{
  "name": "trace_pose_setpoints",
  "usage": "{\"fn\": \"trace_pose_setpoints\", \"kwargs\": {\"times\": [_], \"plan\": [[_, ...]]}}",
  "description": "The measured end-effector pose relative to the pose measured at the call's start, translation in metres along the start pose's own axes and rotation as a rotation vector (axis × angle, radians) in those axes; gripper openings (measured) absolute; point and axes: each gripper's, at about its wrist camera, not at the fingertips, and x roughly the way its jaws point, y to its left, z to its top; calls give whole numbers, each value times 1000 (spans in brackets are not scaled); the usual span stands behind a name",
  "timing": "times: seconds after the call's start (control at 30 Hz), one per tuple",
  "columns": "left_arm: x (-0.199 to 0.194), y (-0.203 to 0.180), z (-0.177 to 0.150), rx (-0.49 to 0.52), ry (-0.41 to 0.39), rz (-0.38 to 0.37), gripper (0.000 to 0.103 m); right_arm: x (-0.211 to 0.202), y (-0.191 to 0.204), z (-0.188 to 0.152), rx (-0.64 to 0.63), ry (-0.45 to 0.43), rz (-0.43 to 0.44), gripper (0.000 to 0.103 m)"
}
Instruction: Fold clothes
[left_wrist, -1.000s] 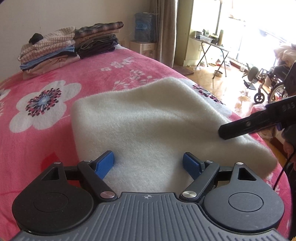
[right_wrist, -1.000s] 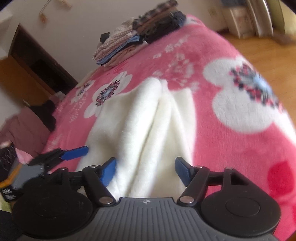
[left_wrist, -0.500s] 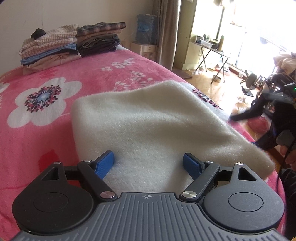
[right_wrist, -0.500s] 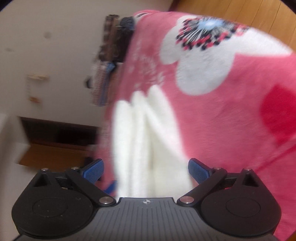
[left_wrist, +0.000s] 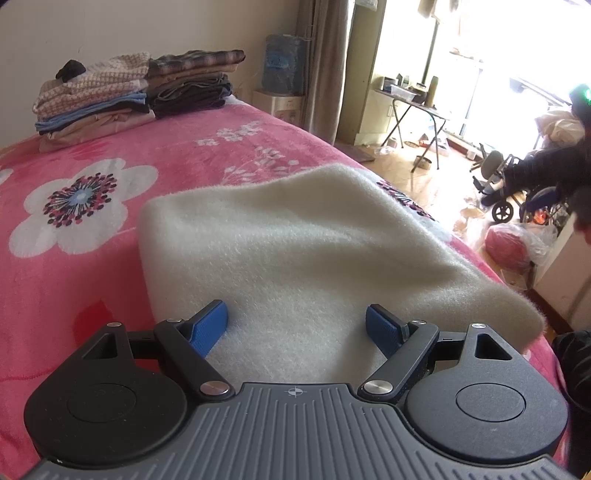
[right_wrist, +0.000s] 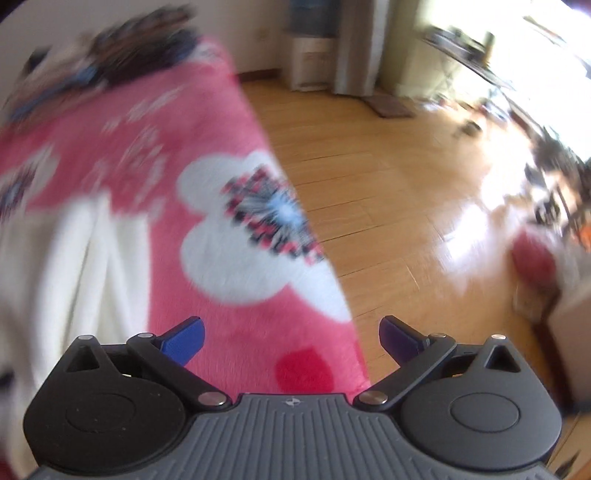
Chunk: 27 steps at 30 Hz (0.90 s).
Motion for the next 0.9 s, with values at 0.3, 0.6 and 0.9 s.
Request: {"fn": "trace_pose_setpoints", "kwargs": {"times": [0.3,0.6,0.9], "plan": [[1,0,0,20,8,1,83,-56,5,-8,107,-286,637,103],[-20,14,7,-20,0,15,83,-39,19,-65,-38,-40,607,103],[-48,48,-8,-109,56,57,83,-22,12,-97,112,71,783,103]]}}
